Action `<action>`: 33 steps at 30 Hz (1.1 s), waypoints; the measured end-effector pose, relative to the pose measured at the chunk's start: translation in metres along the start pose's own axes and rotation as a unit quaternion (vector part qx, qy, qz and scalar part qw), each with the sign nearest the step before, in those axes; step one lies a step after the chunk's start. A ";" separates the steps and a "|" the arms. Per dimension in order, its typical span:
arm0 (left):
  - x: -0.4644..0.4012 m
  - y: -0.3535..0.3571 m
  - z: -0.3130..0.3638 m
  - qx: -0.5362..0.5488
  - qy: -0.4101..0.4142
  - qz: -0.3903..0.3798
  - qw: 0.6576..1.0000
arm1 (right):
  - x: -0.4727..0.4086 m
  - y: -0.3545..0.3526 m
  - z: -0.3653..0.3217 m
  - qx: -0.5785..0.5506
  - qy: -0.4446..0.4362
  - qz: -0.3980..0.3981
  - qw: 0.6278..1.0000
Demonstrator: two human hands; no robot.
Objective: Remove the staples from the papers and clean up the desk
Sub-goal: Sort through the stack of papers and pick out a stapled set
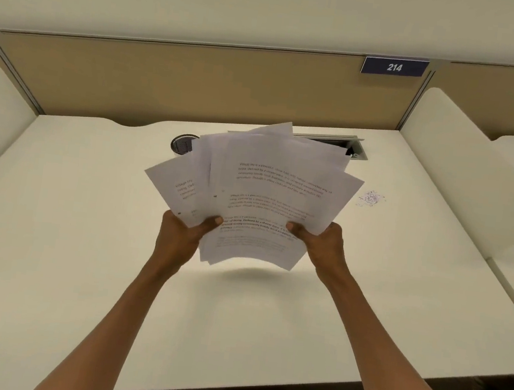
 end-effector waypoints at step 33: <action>-0.016 0.010 -0.012 0.047 -0.055 -0.016 0.997 | -0.024 0.037 -0.006 0.030 -0.005 -0.067 0.997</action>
Point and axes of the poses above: each hand's wrist, its own x-axis away from the middle knuckle, its own y-axis out of the palm, z = x × y, the point moved 3 cm from there along -x, towards the middle knuckle, and after that the axes turned 1 degree about y, right-handed, at the moved point
